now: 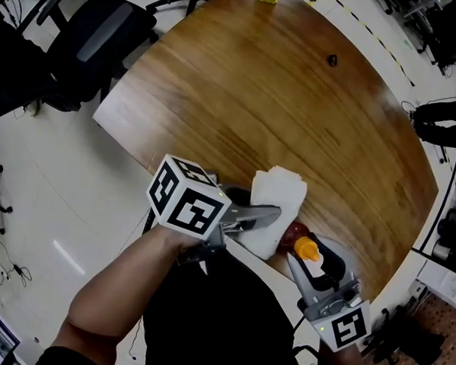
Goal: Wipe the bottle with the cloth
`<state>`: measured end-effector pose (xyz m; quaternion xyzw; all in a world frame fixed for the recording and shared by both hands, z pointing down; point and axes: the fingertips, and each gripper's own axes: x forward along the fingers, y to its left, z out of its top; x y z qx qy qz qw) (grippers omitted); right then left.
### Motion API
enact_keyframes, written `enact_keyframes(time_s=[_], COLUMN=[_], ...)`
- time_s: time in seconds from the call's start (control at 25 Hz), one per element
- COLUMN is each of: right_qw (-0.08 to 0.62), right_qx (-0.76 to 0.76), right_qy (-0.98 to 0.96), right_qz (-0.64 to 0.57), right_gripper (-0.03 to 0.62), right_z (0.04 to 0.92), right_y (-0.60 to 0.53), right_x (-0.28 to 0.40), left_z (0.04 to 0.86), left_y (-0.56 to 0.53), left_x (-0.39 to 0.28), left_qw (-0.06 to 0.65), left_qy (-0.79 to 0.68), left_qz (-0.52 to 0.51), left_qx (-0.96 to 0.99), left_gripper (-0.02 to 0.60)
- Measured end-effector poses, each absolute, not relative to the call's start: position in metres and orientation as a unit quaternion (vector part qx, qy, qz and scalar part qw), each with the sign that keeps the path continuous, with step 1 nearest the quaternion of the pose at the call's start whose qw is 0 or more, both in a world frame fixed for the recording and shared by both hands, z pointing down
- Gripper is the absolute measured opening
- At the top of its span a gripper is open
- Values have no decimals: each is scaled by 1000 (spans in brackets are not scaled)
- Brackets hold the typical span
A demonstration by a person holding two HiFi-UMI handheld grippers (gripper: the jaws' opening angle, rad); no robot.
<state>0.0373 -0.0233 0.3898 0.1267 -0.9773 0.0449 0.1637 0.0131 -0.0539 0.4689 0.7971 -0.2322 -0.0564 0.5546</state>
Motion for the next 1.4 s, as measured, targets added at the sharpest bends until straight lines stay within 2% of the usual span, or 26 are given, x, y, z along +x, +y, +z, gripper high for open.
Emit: enact_keyframes(time_s=[0.6, 0.96, 1.12, 1.28, 1.4], right_qw=[164, 165, 164, 154, 144], right_qx=[140, 147, 151, 171, 186], right_qy=[-976, -974, -974, -972, -971], right_qz=[45, 42, 39, 47, 50], right_gripper=[133, 133, 133, 133, 133], right_z=[393, 394, 393, 393, 392], right_y=[-22, -23, -23, -27, -29], right_x=[37, 43, 44, 46, 47], left_z=[517, 528, 513, 487, 477], left_y=[-54, -64, -65, -48, -11], left_x=[20, 23, 11, -14, -9], left_qw=[478, 421, 435, 510, 569], left_qy=[-309, -344, -388, -427, -385], left_qz=[174, 236, 166, -30, -144], left_qx=[803, 806, 796, 746, 712], left_gripper=[92, 97, 98, 100, 100])
